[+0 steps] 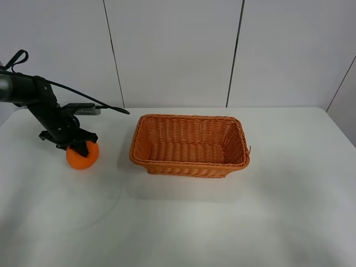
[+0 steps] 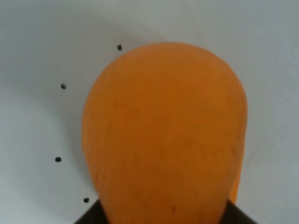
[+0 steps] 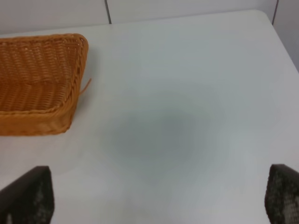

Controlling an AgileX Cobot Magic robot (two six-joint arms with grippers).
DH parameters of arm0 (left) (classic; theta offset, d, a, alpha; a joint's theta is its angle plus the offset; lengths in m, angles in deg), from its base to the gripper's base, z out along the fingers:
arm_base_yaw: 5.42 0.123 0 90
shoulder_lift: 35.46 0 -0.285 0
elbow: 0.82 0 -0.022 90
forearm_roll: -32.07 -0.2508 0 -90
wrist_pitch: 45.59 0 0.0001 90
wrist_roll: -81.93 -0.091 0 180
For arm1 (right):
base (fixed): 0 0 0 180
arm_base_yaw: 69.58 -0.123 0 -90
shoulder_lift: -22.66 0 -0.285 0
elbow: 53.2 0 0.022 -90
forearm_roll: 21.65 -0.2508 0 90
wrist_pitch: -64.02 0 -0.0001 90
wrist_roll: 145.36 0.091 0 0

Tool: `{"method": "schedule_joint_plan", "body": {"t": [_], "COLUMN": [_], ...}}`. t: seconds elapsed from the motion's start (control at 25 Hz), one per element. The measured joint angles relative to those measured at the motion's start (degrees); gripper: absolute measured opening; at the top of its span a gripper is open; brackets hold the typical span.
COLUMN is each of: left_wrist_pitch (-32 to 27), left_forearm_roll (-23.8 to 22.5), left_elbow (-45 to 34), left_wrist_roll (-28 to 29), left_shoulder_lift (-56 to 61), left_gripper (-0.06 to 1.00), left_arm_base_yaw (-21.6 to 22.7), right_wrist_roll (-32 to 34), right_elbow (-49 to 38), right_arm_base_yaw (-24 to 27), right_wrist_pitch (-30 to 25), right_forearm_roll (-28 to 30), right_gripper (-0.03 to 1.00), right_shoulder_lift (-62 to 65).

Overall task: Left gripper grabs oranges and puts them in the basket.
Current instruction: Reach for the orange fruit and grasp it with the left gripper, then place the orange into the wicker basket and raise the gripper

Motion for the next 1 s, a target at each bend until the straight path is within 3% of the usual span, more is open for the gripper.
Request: {"method": "schedule_joint_plan", "body": {"t": [0.24, 0.4, 0.8, 1.0], "left_wrist_pitch": [-1.23, -3.56, -10.64, -11.77], "left_forearm_roll": [0.02, 0.26, 5.26, 5.54], "left_elbow": [0.3, 0.3, 0.3, 0.3], "left_wrist_roll": [0.0, 0.0, -0.41, -0.87], "left_shoulder_lift": [1.92, 4.86, 16.43, 21.54], "left_gripper": [0.33, 0.27, 0.25, 0.25], "left_arm_base_yaw": [0.0, 0.0, -0.45, -6.71], "right_wrist_roll": [0.0, 0.0, 0.0, 0.0], "right_elbow": [0.0, 0.0, 0.0, 0.0], "right_arm_base_yaw": [0.0, 0.0, 0.0, 0.0], "right_wrist_pitch": [0.0, 0.0, 0.0, 0.0], "right_forearm_roll": [0.0, 0.0, 0.0, 0.0], "right_gripper": [0.69, 0.69, 0.69, 0.69], "right_shoulder_lift": [0.0, 0.0, 0.0, 0.0]}}
